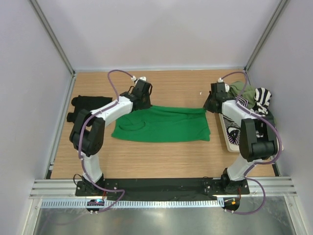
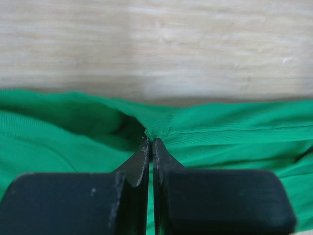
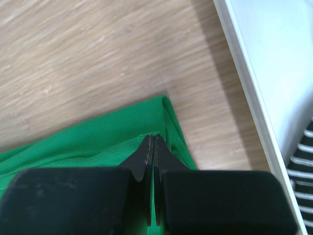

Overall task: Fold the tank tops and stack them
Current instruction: Fold the tank top

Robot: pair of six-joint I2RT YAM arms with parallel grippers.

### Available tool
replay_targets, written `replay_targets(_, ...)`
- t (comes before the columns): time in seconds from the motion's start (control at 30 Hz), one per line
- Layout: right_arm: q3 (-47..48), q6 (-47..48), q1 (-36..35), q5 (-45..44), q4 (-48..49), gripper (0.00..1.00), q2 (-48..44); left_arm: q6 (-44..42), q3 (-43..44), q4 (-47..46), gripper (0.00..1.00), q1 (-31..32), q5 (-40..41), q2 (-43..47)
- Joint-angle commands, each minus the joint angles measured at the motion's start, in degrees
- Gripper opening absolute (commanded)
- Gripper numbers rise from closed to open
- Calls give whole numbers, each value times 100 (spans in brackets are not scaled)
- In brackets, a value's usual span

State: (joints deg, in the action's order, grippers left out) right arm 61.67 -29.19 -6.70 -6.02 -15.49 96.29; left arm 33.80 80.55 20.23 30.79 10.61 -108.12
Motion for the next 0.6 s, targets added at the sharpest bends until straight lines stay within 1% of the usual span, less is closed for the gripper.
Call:
replay_targets(0.0, -225, -78, -42, -4, 98, 1, -645, -23, -417, -370, 0, 164, 432, 588)
replay_targets(0.23, -717, -131, -51, 75, -7, 1, -1392, 100, -1242, -485, 0, 490, 784, 1230)
replay_targets(0.43, -1174, -218, -51, 110, -95, 1, -1824, 206, -1682, -502, 0, 770, 1136, 1600)
replay_targets(0.57, -1656, -385, -60, 75, -34, 1, -2236, 416, -1990, -520, 0, 946, 1399, 1863)
